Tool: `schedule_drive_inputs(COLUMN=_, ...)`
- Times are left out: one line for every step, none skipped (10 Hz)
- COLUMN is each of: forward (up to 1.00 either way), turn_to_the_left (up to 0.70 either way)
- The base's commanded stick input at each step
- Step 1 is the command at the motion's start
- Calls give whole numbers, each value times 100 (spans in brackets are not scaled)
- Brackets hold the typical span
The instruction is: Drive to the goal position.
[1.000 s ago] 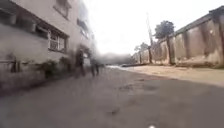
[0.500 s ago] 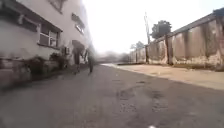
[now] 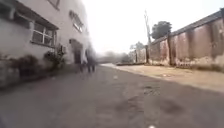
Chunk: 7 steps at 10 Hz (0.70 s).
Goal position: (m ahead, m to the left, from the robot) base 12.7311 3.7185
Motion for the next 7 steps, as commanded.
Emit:
schedule_drive_inputs(forward=100, turn_to_the_left=4)
schedule_drive_inputs(forward=100, turn_to_the_left=0)
schedule_drive_inputs(forward=100, turn_to_the_left=0)
schedule_drive_inputs(forward=100, turn_to_the_left=0)
schedule_drive_inputs(forward=100, turn_to_the_left=0)
schedule_drive_inputs(forward=100, turn_to_the_left=0)
schedule_drive_inputs(forward=100, turn_to_the_left=0)
